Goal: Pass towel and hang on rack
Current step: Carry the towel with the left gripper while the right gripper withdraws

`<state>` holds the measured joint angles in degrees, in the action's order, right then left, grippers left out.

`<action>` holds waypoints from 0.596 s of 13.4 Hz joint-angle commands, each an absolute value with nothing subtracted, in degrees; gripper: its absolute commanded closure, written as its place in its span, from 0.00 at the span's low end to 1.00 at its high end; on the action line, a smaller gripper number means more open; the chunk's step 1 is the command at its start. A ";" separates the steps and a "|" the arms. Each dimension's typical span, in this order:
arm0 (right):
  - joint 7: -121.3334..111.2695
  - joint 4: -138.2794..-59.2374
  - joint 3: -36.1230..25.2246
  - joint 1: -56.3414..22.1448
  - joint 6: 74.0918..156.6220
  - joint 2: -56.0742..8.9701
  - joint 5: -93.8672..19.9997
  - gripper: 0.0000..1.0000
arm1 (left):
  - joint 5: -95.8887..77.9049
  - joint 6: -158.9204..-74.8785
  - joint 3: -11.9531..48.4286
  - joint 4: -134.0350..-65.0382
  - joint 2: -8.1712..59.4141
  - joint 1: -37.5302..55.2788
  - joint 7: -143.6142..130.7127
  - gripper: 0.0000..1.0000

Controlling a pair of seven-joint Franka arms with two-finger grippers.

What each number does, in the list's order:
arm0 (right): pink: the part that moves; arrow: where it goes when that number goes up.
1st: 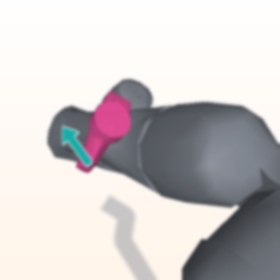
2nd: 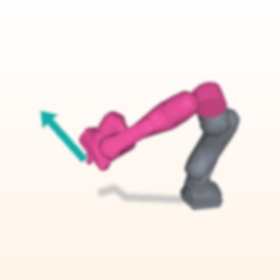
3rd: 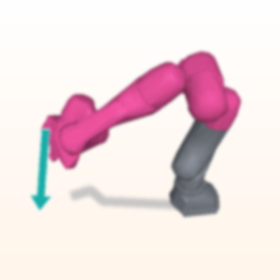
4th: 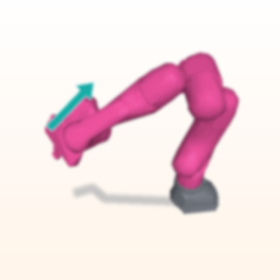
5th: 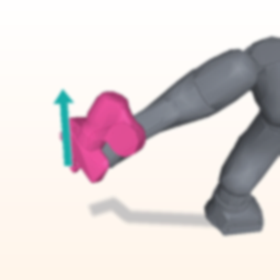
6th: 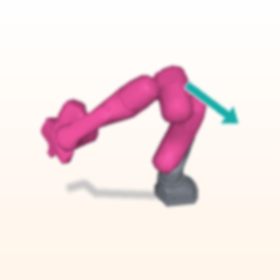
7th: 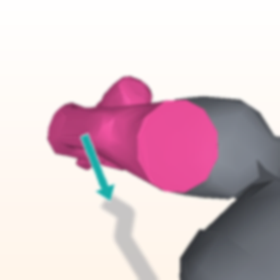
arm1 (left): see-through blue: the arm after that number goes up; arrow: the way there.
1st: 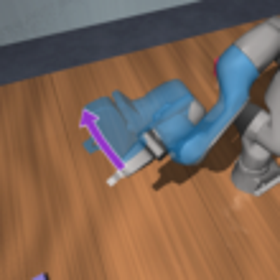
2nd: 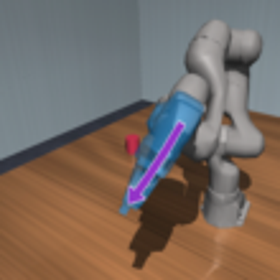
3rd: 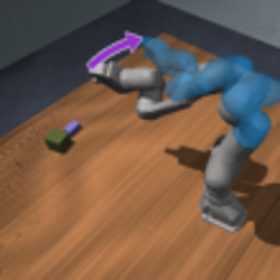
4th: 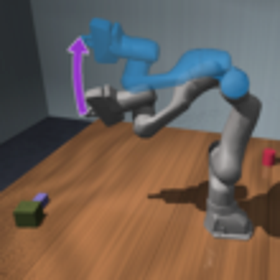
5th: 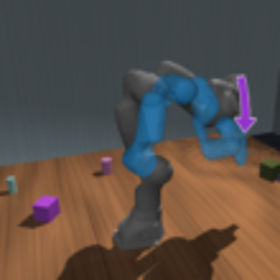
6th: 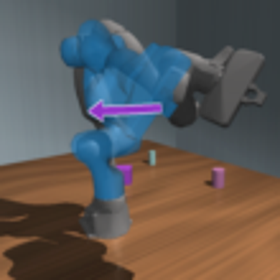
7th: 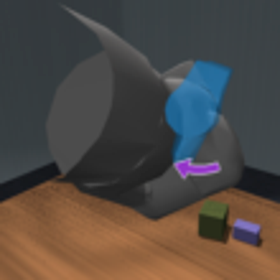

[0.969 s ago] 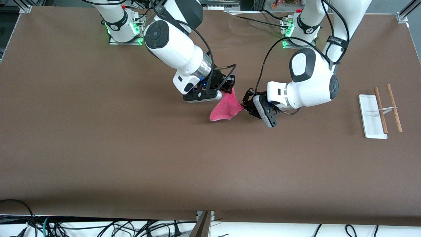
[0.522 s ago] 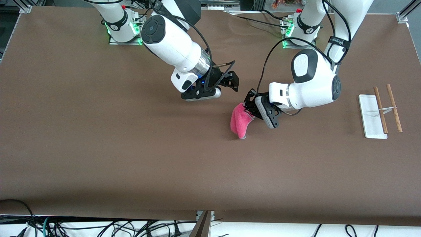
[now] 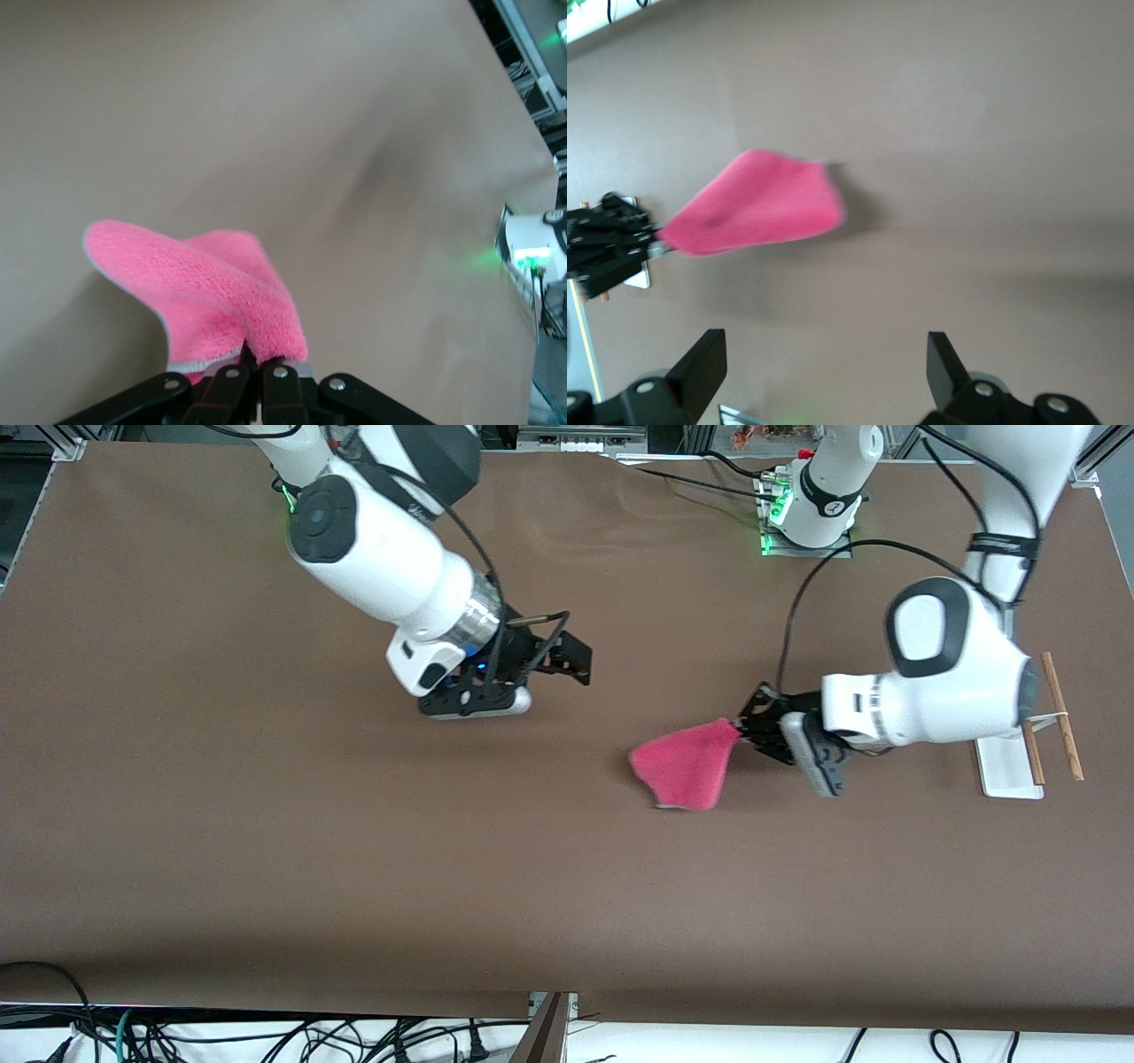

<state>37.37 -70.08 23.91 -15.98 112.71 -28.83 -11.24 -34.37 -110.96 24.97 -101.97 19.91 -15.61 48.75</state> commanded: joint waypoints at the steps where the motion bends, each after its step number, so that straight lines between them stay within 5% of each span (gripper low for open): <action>1: 30.62 -69.08 24.61 -12.31 110.04 -29.09 -8.28 0.00 | -27.10 -101.29 25.75 -98.10 19.16 -22.39 49.66 1.00; 8: 9.84 -68.91 18.30 -1.77 89.92 -26.29 -0.89 0.00 | -10.40 -93.43 25.58 -92.90 19.07 -35.48 54.13 1.00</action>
<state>12.59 -69.35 19.73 -3.44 93.74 -28.44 -2.03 -14.07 -95.15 24.85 -93.81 19.18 -31.34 51.31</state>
